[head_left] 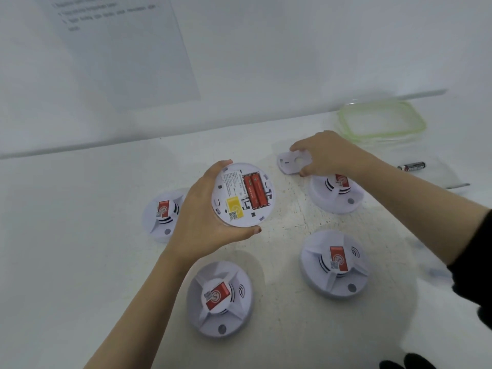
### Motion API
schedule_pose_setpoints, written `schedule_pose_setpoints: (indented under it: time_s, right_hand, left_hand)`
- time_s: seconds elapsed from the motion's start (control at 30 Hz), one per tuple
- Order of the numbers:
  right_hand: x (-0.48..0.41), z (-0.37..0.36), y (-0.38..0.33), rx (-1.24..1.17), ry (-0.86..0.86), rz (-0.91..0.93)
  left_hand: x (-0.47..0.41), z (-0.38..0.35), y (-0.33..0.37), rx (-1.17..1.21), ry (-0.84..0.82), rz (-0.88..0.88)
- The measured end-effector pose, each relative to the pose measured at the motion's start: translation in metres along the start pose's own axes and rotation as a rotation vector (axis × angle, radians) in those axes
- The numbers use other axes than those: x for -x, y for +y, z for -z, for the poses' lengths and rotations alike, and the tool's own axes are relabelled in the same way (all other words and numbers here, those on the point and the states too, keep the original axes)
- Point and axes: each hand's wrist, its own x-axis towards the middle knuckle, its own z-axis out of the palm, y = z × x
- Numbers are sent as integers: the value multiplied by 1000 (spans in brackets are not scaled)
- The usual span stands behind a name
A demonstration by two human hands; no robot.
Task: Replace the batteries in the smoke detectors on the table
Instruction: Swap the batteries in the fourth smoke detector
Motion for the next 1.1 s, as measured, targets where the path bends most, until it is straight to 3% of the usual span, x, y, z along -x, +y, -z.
schedule_pose_setpoints:
  time_s: [0.17, 0.27, 0.43, 0.53, 0.73, 1.1]
  right_hand:
    - [-15, 2, 8, -53, -57, -34]
    - [-19, 0, 7, -126, 21, -33]
    - [-1, 8, -19, -495, 233, 84]
    - [20, 15, -43, -680, 257, 186]
    - [50, 17, -75, -632, 339, 388]
    - [58, 20, -89, -419, 425, 422]
  left_hand:
    - [-4, 4, -7, 47, -7, -14]
    - [-5, 5, -10, 106, -3, 4]
    - [-4, 4, -17, 206, 41, 33]
    - [-4, 5, -16, 240, 78, 2]
    - [-7, 10, -17, 269, 131, -34]
    - [-4, 17, 2, 200, 99, 44]
